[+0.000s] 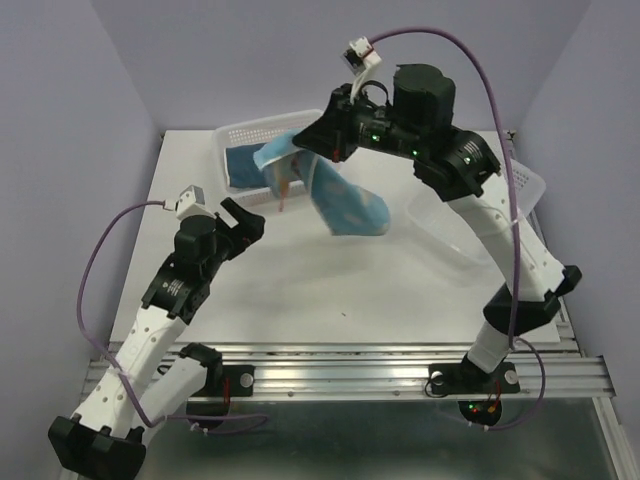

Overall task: Fold and stack the towels
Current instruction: Move the towel to the center of the board

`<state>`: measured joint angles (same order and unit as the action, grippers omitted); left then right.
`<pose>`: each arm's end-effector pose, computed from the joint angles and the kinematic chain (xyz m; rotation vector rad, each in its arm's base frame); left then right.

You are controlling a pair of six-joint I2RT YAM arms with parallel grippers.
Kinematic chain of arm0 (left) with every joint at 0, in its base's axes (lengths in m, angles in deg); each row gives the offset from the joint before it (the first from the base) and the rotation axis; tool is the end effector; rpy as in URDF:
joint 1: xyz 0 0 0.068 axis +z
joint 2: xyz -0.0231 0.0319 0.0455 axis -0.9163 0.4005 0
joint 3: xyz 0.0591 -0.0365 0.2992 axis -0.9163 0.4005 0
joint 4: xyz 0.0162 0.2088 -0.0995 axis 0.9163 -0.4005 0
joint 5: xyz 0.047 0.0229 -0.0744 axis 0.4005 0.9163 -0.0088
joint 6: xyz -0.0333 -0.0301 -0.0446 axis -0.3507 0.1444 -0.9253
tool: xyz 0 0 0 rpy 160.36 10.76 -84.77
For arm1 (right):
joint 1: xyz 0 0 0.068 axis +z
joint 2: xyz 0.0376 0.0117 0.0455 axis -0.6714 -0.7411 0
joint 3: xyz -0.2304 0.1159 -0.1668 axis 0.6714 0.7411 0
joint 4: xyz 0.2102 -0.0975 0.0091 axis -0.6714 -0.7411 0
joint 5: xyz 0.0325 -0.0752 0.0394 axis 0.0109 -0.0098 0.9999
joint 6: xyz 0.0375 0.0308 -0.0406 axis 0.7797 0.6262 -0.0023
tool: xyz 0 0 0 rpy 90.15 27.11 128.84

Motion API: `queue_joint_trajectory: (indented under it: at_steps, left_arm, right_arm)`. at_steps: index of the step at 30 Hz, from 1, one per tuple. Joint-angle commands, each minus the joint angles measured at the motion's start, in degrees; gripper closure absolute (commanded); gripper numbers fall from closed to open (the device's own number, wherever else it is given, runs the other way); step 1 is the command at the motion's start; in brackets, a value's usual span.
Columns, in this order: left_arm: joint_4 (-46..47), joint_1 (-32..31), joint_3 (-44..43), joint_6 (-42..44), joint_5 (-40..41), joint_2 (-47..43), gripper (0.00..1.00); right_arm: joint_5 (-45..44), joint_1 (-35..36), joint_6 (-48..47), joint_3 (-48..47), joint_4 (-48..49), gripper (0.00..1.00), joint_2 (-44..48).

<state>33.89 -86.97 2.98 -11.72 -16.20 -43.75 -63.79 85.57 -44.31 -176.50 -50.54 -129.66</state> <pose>0.1315 -0.0438 0.3432 -0.4361 1.8484 -0.6645 0.2190 0.2269 0.5694 -0.6226 1.6428 1.0434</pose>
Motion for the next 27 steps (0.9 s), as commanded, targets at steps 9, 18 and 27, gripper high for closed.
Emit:
queue_joint_trajectory:
  at_steps: [9,18,27]
  left_arm:
    - [-16.7,-0.3,-0.9,-9.8,13.6,-14.6,0.01]
    - [-15.5,-0.3,2.1,-8.3,9.6,-11.5,0.01]
    - [-7.3,-0.3,6.2,-6.9,4.5,1.3,0.01]
  right_arm:
    - [-18.4,0.6,4.0,24.1,12.3,0.97,10.9]
    - [-29.0,-10.2,18.6,78.6,15.8,0.61,32.0]
    - [-17.5,-5.7,9.5,73.3,19.3,0.00,28.9]
